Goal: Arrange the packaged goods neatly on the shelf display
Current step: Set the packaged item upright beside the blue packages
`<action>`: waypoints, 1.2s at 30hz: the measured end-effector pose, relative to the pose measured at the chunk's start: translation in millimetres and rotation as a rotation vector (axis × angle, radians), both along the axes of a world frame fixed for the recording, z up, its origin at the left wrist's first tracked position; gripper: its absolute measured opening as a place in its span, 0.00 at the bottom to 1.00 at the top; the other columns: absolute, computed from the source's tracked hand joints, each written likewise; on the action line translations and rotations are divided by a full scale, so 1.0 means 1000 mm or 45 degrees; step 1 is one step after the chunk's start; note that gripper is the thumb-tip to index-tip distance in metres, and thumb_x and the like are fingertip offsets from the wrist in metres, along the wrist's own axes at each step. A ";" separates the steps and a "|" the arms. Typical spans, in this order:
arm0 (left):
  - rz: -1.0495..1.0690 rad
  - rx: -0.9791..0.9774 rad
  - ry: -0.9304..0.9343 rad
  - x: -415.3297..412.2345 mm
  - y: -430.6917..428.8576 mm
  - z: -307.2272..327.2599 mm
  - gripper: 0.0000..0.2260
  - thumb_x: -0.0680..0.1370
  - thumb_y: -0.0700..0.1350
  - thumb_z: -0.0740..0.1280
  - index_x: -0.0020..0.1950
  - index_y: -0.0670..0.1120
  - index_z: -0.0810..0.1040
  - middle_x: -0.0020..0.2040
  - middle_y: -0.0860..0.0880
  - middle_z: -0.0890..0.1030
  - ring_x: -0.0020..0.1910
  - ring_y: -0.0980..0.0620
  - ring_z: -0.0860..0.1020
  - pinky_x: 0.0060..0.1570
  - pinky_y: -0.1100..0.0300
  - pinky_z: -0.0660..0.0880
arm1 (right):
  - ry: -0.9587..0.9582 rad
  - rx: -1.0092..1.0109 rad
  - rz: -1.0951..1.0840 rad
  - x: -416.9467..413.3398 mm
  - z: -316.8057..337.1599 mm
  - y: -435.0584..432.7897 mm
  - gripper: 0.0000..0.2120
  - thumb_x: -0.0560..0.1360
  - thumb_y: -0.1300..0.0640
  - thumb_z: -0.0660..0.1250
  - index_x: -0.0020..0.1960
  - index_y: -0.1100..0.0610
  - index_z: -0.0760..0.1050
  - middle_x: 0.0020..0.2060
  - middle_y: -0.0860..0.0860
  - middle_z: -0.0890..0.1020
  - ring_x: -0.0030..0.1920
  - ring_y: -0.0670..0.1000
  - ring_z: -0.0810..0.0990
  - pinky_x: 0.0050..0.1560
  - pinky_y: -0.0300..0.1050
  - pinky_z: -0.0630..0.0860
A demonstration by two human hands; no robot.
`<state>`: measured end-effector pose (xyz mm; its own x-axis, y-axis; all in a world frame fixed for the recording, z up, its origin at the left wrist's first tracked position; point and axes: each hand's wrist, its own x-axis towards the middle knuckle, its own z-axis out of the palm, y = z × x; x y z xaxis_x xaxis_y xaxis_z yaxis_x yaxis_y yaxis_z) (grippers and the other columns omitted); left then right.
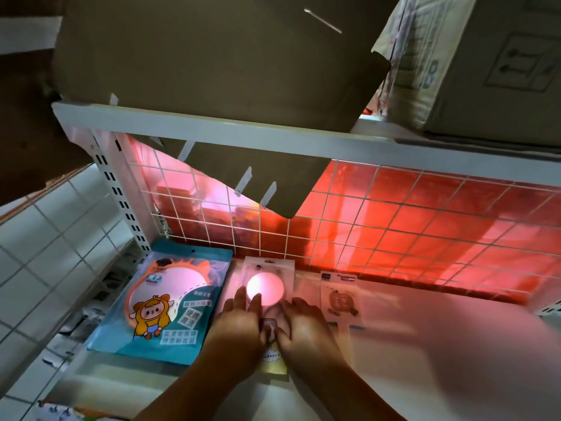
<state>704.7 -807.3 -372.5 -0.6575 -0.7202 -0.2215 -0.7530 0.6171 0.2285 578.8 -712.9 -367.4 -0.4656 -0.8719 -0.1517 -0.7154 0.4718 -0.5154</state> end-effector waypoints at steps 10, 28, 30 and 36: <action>0.075 0.043 0.144 0.001 0.000 -0.008 0.31 0.81 0.63 0.57 0.82 0.53 0.57 0.82 0.45 0.57 0.78 0.46 0.61 0.76 0.51 0.62 | 0.126 0.006 0.064 0.003 0.000 0.006 0.23 0.79 0.44 0.60 0.73 0.48 0.68 0.65 0.50 0.76 0.63 0.52 0.70 0.65 0.46 0.68; 0.178 0.113 0.190 -0.003 0.002 0.002 0.29 0.82 0.61 0.59 0.81 0.56 0.59 0.83 0.46 0.55 0.80 0.47 0.59 0.77 0.51 0.60 | 0.104 0.006 0.168 -0.009 0.009 0.013 0.26 0.79 0.44 0.61 0.76 0.49 0.63 0.65 0.51 0.76 0.63 0.52 0.72 0.64 0.45 0.69; 0.188 0.096 0.214 -0.003 0.005 0.005 0.30 0.82 0.64 0.57 0.81 0.53 0.60 0.82 0.44 0.56 0.80 0.43 0.58 0.77 0.48 0.60 | 0.072 -0.022 0.167 -0.014 0.009 0.014 0.27 0.79 0.44 0.62 0.76 0.49 0.63 0.66 0.50 0.76 0.63 0.52 0.73 0.65 0.45 0.70; 0.039 -0.127 0.137 -0.011 0.020 0.026 0.27 0.80 0.63 0.59 0.74 0.50 0.74 0.72 0.43 0.76 0.66 0.41 0.78 0.61 0.50 0.78 | 0.194 -0.285 0.234 -0.031 0.015 0.026 0.21 0.77 0.46 0.65 0.68 0.51 0.76 0.58 0.48 0.82 0.57 0.48 0.79 0.59 0.31 0.66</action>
<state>693.9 -787.4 -346.5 -0.6512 -0.7549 -0.0774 -0.7460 0.6181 0.2478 547.8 -686.6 -352.4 -0.3000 -0.9472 0.1130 -0.8551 0.2145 -0.4720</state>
